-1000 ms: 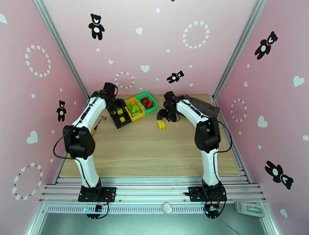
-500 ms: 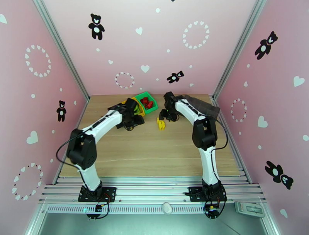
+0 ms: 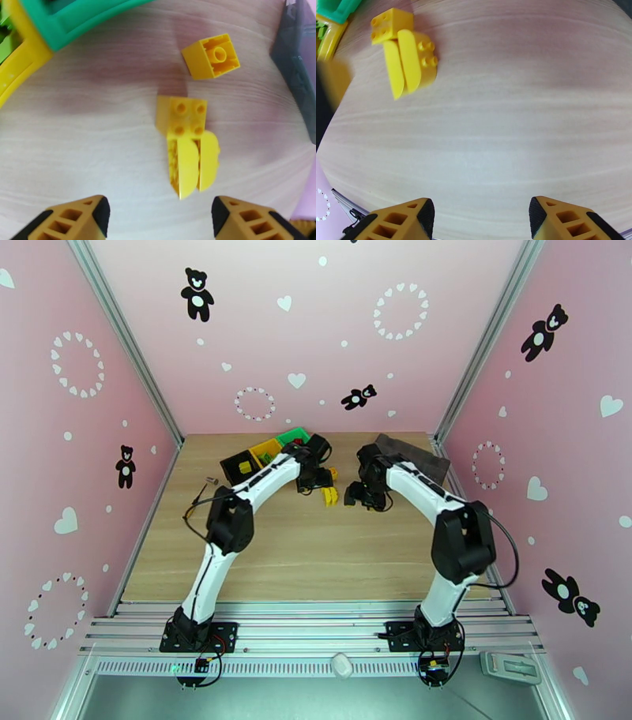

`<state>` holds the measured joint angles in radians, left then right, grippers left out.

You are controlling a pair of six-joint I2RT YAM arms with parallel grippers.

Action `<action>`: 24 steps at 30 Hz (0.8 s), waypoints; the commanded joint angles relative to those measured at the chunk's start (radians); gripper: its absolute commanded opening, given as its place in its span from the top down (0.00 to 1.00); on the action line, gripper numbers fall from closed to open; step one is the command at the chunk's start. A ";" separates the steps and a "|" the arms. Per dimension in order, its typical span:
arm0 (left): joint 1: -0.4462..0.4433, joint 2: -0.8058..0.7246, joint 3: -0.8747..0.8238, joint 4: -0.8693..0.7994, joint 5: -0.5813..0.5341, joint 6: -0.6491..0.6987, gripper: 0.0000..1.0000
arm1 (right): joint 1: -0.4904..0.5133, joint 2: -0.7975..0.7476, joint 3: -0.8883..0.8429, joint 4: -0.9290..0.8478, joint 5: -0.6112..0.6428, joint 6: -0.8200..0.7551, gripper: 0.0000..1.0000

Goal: Sort the legos into containers by color

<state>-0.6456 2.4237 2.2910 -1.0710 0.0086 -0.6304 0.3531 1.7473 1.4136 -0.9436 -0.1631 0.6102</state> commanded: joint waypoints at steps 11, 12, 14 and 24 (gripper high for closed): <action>-0.023 0.161 0.237 -0.052 -0.098 0.054 0.28 | 0.003 -0.150 -0.094 -0.057 -0.019 -0.004 0.32; -0.027 0.168 0.246 -0.047 -0.095 0.053 0.28 | 0.003 -0.158 -0.097 -0.059 -0.018 -0.004 0.32; -0.030 0.186 0.265 -0.043 -0.094 0.048 0.28 | 0.003 -0.168 -0.099 -0.066 -0.015 -0.005 0.32; -0.036 0.275 0.337 -0.079 -0.179 0.001 0.34 | 0.003 -0.184 -0.089 -0.100 -0.022 -0.031 0.32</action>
<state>-0.6765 2.6671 2.5942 -1.1198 -0.1181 -0.6083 0.3531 1.6009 1.3251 -1.0042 -0.1795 0.5972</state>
